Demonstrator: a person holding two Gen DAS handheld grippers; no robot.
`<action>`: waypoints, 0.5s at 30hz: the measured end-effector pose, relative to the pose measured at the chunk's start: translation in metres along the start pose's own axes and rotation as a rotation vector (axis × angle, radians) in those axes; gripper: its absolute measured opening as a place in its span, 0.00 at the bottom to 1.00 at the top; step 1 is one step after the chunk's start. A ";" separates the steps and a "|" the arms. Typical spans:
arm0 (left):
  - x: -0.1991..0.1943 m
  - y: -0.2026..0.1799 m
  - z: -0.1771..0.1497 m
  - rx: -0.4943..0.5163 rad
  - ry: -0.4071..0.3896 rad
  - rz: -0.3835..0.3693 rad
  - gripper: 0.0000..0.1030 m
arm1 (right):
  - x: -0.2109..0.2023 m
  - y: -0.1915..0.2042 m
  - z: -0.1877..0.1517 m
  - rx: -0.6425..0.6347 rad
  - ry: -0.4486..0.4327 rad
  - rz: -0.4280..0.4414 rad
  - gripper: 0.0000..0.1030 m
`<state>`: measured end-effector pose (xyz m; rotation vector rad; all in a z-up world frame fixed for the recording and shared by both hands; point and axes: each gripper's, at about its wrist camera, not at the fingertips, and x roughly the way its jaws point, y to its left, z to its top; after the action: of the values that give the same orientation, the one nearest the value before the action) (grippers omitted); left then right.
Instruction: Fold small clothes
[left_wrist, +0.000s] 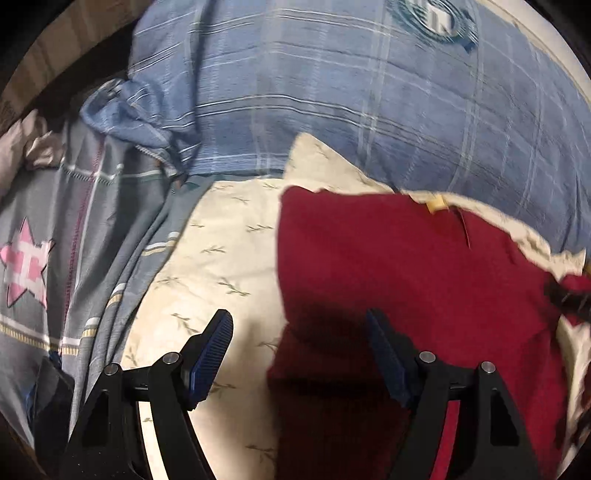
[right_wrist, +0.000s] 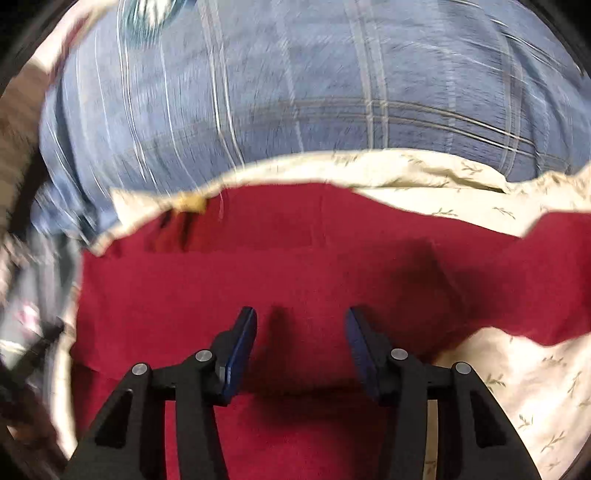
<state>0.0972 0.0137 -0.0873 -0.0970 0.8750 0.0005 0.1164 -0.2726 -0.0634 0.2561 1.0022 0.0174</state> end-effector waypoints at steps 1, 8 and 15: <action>0.001 -0.002 0.000 0.013 0.000 0.006 0.71 | -0.009 -0.008 0.001 0.017 -0.023 -0.003 0.52; -0.001 0.001 0.004 0.002 0.004 -0.004 0.71 | -0.075 -0.097 -0.004 0.229 -0.157 -0.185 0.67; 0.003 -0.001 0.004 0.000 0.006 0.009 0.71 | -0.084 -0.209 -0.024 0.573 -0.172 -0.162 0.73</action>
<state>0.1022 0.0132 -0.0874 -0.0931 0.8812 0.0090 0.0294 -0.4811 -0.0516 0.6864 0.8364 -0.4378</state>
